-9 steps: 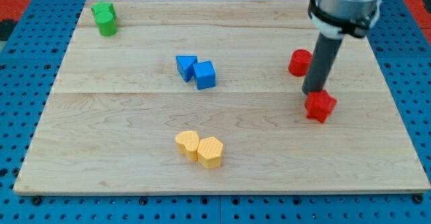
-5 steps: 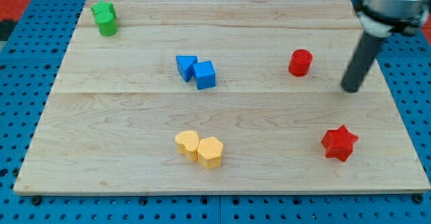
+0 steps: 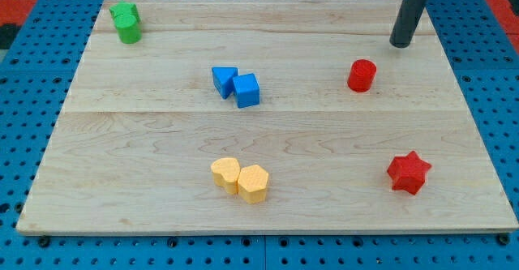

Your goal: Move the red circle to the top center

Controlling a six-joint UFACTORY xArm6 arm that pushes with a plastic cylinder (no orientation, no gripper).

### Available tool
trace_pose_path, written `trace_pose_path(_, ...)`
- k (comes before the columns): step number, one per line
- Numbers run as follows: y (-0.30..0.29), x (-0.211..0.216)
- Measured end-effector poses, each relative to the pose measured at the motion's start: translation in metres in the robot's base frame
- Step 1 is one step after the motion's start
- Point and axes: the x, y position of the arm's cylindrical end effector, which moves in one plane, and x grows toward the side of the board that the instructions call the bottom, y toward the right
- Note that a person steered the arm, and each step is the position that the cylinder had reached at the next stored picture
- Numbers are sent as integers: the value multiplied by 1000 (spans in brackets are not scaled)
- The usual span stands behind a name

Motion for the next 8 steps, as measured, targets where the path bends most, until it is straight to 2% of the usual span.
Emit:
trace_pose_path(1, -6, 46)
trace_pose_path(2, -25, 52)
trace_pose_path(3, -43, 50)
trace_pose_path(4, -54, 1)
trace_pose_path(5, -40, 6)
trace_pose_path(6, 19, 41)
trace_pose_path(7, -48, 98)
trace_pose_path(8, -126, 76)
